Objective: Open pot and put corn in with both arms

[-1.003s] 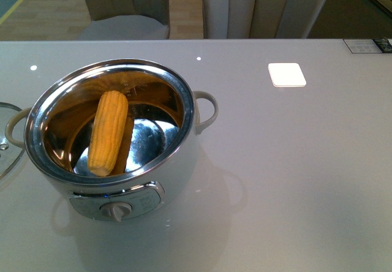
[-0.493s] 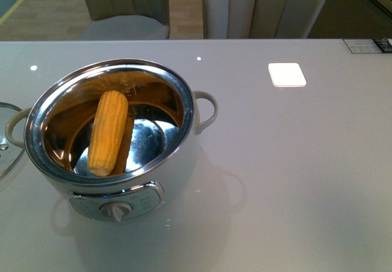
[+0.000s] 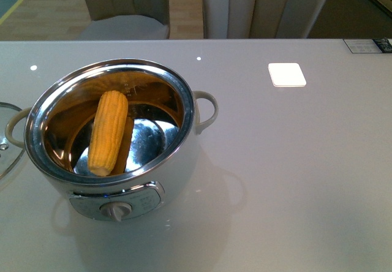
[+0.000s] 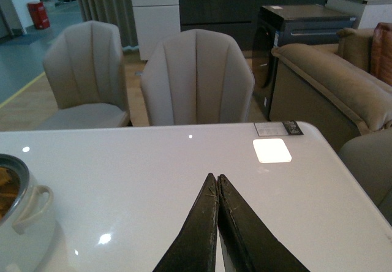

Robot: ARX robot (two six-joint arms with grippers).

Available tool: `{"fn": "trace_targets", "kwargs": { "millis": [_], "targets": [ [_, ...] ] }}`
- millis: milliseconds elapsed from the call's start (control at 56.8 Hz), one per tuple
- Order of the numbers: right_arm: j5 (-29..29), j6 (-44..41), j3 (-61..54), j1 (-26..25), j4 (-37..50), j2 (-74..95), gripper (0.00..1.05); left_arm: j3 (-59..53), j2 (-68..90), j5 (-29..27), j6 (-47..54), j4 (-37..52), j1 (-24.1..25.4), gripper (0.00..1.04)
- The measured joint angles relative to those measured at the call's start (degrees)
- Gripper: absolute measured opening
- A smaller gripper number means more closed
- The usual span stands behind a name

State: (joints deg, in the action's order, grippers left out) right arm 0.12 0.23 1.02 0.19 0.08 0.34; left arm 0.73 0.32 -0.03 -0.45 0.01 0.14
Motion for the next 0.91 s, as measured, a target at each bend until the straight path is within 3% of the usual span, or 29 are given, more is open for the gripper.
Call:
{"fn": "trace_targets", "kwargs": {
  "millis": [194,422,915],
  "targets": [
    [0.0,0.0,0.0,0.0,0.0,0.0,0.4,0.0,0.0,0.0,0.0,0.0,0.0,0.98],
    [0.0,0.0,0.0,0.0,0.0,0.0,0.96,0.0,0.0,0.0,0.0,0.0,0.0,0.98],
    [0.0,0.0,0.0,0.0,0.0,0.0,0.96,0.0,0.0,0.0,0.0,0.0,0.0,0.98]
  ]
}}
